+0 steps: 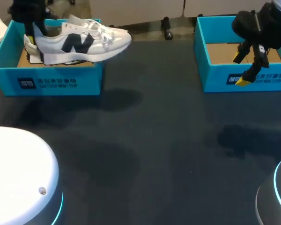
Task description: Take the shoe out of the shoebox, open the shoe tongue, remove and reinsert the insole, then place the shoe into the shoebox
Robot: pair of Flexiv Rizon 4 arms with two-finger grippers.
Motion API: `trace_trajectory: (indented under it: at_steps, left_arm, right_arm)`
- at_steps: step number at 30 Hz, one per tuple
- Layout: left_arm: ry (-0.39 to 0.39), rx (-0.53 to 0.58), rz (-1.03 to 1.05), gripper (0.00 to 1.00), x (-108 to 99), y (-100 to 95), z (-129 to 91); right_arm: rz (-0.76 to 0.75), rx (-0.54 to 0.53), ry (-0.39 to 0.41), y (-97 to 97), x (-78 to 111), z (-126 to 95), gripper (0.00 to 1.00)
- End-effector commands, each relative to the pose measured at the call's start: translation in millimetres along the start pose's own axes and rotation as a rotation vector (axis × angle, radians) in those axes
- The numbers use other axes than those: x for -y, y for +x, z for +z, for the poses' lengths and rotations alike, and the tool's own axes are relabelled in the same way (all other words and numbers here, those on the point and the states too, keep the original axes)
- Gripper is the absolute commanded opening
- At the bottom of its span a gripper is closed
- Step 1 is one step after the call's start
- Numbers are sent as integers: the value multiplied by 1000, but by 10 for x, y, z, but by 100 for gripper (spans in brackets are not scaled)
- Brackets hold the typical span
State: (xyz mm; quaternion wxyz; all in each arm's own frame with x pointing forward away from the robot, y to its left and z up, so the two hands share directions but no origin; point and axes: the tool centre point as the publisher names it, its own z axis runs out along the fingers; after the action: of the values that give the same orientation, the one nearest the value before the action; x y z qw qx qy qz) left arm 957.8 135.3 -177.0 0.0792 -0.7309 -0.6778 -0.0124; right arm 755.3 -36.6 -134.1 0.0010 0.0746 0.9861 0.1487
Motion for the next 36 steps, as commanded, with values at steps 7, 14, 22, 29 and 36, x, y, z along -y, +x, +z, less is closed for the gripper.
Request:
trace_trajectory:
  at_steps: [7,14,22,29,36]
  left_arm:
    - [-45,-25,-17,0,328,-466,-48]
    - [-29,-32,-29,0,519,-859,-31]
    - [-22,-47,-37,0,730,-1320,23]
    - [-39,-46,-43,0,1010,-1712,107]
    - [-53,-47,-40,0,1264,-2005,190]
  right_arm:
    - [0,-4,4,-19,-13,4,100]
    - [0,-4,4,-19,-13,4,100]
    - [0,-4,4,-19,-13,4,100]
    - [0,-4,4,-19,-13,4,100]
    - [0,-4,4,-19,-13,4,100]
